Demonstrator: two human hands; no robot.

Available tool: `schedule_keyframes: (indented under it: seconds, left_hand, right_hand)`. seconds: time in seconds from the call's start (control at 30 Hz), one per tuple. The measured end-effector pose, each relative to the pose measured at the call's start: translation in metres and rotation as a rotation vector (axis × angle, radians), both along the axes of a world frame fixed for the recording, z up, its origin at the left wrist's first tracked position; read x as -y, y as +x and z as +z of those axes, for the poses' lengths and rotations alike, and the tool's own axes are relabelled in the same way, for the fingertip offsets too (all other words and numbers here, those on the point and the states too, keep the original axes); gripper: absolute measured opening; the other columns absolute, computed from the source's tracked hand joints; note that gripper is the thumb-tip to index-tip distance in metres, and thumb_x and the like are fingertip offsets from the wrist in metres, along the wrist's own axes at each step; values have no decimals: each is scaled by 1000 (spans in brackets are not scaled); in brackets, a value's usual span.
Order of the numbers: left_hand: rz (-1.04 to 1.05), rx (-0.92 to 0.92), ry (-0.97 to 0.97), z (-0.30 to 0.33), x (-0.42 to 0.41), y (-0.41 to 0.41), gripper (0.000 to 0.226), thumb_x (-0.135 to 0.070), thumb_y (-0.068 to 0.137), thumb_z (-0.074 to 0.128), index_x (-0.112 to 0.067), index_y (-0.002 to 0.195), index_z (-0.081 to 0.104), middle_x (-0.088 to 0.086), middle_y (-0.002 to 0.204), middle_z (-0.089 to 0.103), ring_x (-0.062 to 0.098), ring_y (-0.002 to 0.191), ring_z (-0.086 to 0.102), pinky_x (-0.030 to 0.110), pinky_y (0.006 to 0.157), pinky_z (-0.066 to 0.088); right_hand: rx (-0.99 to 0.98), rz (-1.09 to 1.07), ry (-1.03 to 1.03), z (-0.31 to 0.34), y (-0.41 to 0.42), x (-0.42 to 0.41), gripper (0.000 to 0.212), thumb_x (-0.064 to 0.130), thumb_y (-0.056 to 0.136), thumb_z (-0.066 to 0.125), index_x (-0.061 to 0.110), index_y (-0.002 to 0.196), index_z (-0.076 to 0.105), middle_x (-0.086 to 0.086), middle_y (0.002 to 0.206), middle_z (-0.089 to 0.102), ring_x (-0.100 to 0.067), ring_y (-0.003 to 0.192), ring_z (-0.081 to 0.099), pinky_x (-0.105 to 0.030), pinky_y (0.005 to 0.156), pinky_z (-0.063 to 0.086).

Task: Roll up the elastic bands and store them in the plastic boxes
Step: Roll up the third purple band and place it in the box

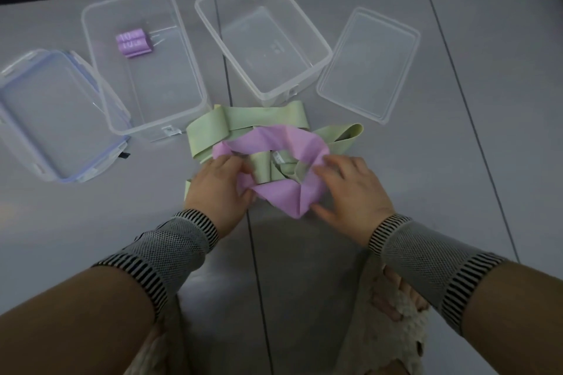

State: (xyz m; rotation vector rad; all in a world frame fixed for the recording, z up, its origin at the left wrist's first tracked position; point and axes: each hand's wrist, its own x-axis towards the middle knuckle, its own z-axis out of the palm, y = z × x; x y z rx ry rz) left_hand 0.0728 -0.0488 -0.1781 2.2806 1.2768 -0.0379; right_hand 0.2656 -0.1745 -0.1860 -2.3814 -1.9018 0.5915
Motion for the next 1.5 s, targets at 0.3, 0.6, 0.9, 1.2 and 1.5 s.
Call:
schedule_keyframes:
  seconds: [0.3, 0.6, 0.9, 1.2, 1.5]
  left_hand:
    - [213, 79, -25, 2, -27, -1, 54, -2, 82, 55, -13, 134, 46, 12, 134, 49, 33, 120, 46, 37, 104, 34]
    - [217, 52, -81, -2, -35, 2, 31, -11, 83, 57, -19, 112, 64, 6, 120, 59, 28, 106, 56, 28, 88, 39]
    - [290, 116, -71, 2, -37, 4, 17, -33, 90, 58, -19, 92, 66, 6, 99, 64, 28, 91, 58, 31, 79, 44]
    - [932, 434, -239, 5, -58, 1, 12, -30, 86, 57, -19, 88, 60, 4, 86, 66, 29, 83, 66, 48, 80, 56]
    - [905, 330, -421, -13, -48, -7, 19, -25, 88, 58, -12, 101, 65, 6, 86, 67, 27, 88, 66, 48, 86, 54]
  right_hand:
    - [-108, -10, -65, 1, 0, -13, 65, 41, 71, 74, 17, 127, 52, -8, 130, 49, -32, 110, 51, -42, 90, 48]
    - [-275, -278, 35, 3, -7, -34, 24, 28, 88, 62, 21, 110, 68, 1, 107, 66, -19, 98, 60, -23, 83, 44]
    - [-872, -721, 92, 13, 9, -37, 10, 6, 77, 72, 7, 87, 71, -8, 80, 68, -17, 75, 59, -33, 75, 50]
    - [-1465, -1316, 103, 25, 40, -39, 12, 12, 87, 62, 19, 83, 53, -2, 75, 59, -15, 64, 57, -26, 59, 47]
    - [-1276, -1340, -15, 14, 35, -35, 27, 40, 90, 57, 14, 84, 63, -3, 75, 65, -17, 67, 57, -26, 62, 42]
